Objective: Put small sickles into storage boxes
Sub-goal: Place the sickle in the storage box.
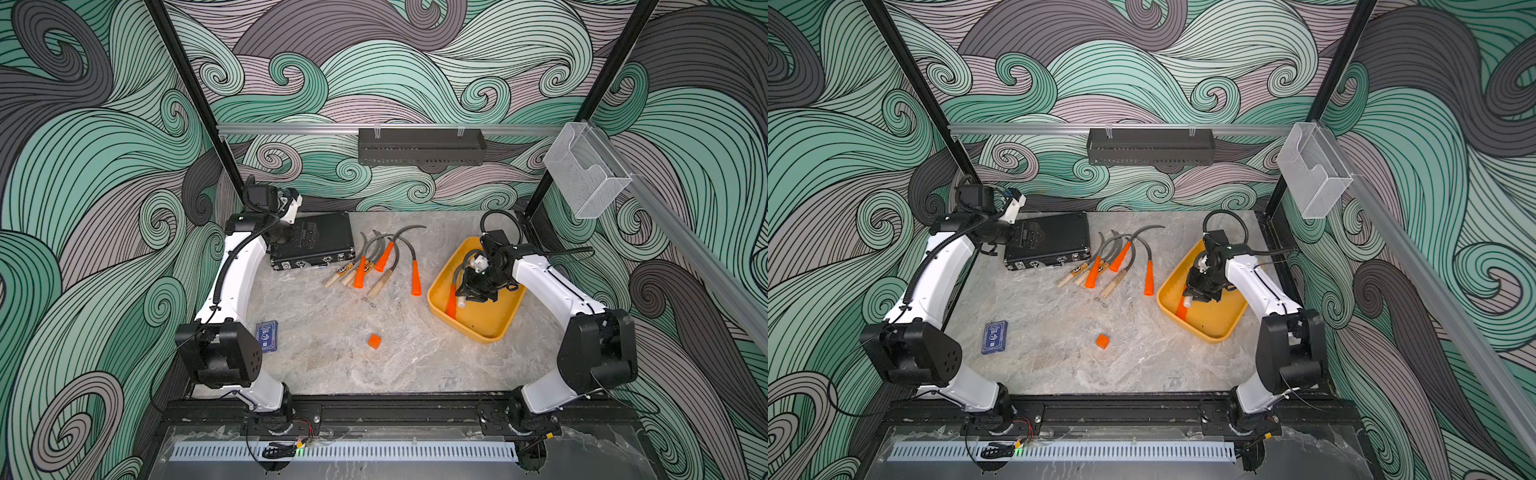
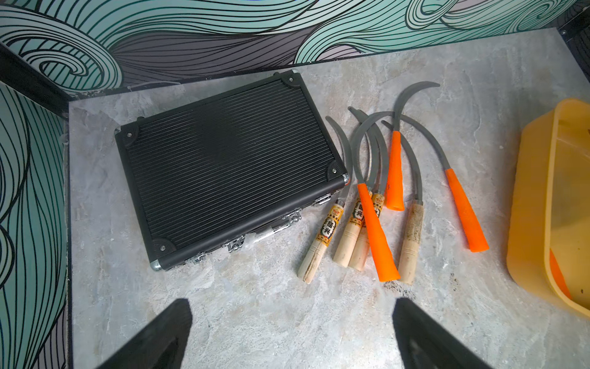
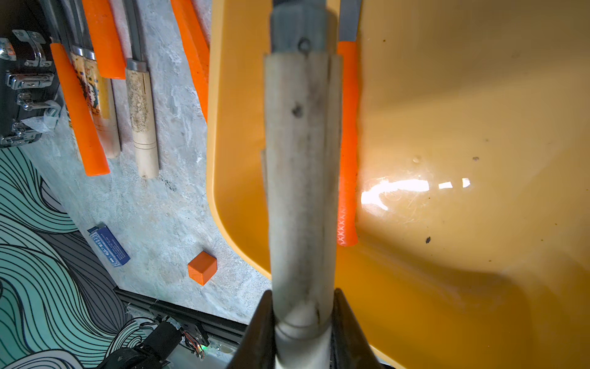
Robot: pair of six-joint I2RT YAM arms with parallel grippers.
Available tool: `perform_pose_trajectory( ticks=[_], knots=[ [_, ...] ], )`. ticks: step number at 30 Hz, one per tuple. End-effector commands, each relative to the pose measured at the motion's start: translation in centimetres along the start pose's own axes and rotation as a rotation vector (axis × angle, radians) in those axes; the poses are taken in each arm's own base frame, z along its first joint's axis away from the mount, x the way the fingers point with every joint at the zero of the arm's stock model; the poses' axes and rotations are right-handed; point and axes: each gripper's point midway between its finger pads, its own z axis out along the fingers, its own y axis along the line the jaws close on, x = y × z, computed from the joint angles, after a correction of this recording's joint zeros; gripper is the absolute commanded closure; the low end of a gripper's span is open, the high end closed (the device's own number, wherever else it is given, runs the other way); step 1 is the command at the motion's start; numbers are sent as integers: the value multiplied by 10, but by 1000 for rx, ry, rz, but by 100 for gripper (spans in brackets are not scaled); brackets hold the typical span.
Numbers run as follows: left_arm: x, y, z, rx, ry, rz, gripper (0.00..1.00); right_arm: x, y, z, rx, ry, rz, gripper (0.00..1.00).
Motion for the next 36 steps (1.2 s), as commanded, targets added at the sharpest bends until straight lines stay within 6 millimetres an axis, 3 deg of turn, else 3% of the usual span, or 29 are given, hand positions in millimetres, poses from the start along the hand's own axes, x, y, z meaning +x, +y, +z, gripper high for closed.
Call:
perform_pose_trajectory(
  ticks=[1, 13, 36],
  knots=[
    [4, -3, -3, -1, 17, 15, 1, -10, -3, 4, 15, -21, 10, 100],
    [3, 4, -2, -38, 22, 10, 1, -27, -6, 22, 50, -2, 31, 99],
    [5, -7, -7, 20, 29, 56, 1, -20, -18, 57, 102, 95, 14, 91]
  ],
)
